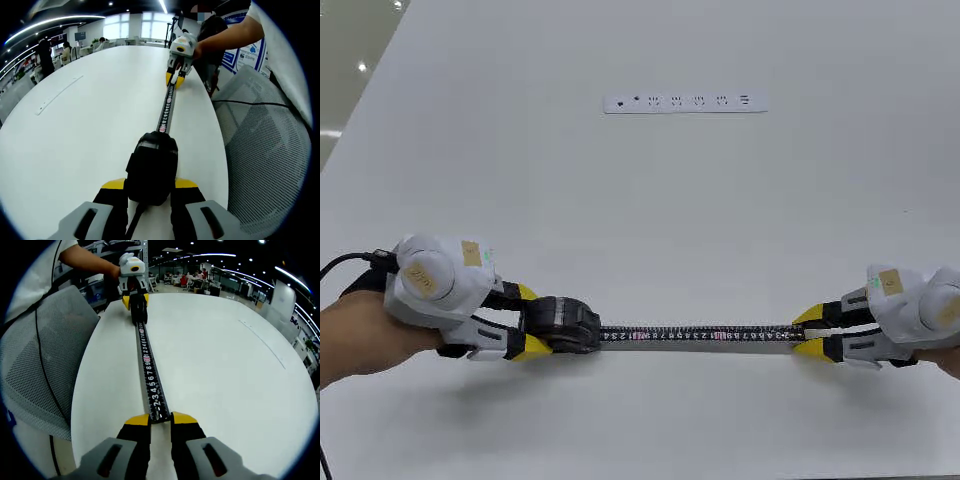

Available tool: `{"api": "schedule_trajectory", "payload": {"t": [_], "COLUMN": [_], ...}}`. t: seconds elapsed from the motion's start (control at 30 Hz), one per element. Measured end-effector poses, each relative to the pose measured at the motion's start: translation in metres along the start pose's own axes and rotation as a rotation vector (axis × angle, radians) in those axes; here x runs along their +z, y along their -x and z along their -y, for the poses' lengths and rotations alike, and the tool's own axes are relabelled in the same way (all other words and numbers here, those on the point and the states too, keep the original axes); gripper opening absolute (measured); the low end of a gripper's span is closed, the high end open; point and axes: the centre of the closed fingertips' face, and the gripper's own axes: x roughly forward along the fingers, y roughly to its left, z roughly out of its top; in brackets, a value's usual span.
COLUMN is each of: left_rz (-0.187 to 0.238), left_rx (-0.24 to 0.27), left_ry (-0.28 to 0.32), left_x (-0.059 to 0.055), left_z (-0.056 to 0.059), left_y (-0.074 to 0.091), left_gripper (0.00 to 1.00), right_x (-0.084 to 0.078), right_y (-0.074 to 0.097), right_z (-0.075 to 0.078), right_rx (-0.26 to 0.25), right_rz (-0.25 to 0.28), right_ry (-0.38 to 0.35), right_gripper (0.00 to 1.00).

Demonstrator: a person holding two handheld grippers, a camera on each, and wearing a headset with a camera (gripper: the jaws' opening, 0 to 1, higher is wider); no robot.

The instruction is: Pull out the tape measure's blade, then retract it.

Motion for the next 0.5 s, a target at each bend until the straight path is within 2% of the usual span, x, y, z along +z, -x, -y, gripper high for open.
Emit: {"api": "schedule_trajectory", "payload": {"t": [0.5], "left_rz": [-0.007], "left_rx": [0.006], "left_ry": [0.005], "left_x": [0.0005], "left_z": [0.0003], "left_y": [-0.0003], "left_gripper": [0.30], "right_x": [0.0004], "right_y": [-0.0016], "right_z": [-0.0004], "right_rx": [0.011], "right_rz": [0.003], "right_ry": [-0.015], "right_gripper": [0.13]}}
